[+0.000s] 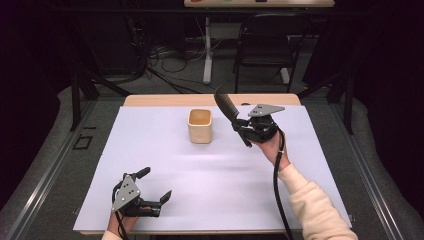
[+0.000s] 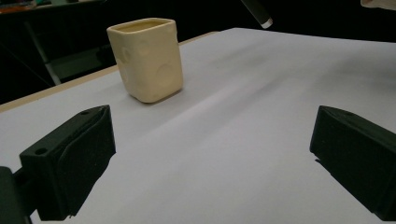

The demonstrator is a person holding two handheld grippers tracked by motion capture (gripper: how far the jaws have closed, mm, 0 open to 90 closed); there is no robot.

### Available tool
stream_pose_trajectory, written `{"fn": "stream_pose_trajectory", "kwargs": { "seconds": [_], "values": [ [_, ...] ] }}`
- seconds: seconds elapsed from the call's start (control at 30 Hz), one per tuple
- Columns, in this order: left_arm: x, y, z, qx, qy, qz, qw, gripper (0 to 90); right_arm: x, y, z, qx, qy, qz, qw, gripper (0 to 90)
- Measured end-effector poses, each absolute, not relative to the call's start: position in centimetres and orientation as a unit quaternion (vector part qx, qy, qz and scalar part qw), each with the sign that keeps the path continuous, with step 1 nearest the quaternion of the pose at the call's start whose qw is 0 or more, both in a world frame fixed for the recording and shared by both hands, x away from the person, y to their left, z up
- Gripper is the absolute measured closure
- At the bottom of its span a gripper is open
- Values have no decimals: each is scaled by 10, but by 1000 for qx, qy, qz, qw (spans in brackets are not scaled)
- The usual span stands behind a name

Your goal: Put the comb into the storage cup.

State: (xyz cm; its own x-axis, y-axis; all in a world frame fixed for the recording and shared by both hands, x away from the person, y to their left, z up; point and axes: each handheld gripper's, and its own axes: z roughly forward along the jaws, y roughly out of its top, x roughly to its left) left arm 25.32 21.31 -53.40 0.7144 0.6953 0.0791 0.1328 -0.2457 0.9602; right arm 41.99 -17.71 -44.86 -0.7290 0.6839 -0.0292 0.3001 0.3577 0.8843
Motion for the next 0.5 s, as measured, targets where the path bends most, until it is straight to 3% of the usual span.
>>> {"fn": "stream_pose_trajectory", "kwargs": {
  "seconds": [0.5],
  "values": [
    [254,213,-534,747,277,256,547,2,432,-169,-444,304,793,487,206,721]
  ]
}}
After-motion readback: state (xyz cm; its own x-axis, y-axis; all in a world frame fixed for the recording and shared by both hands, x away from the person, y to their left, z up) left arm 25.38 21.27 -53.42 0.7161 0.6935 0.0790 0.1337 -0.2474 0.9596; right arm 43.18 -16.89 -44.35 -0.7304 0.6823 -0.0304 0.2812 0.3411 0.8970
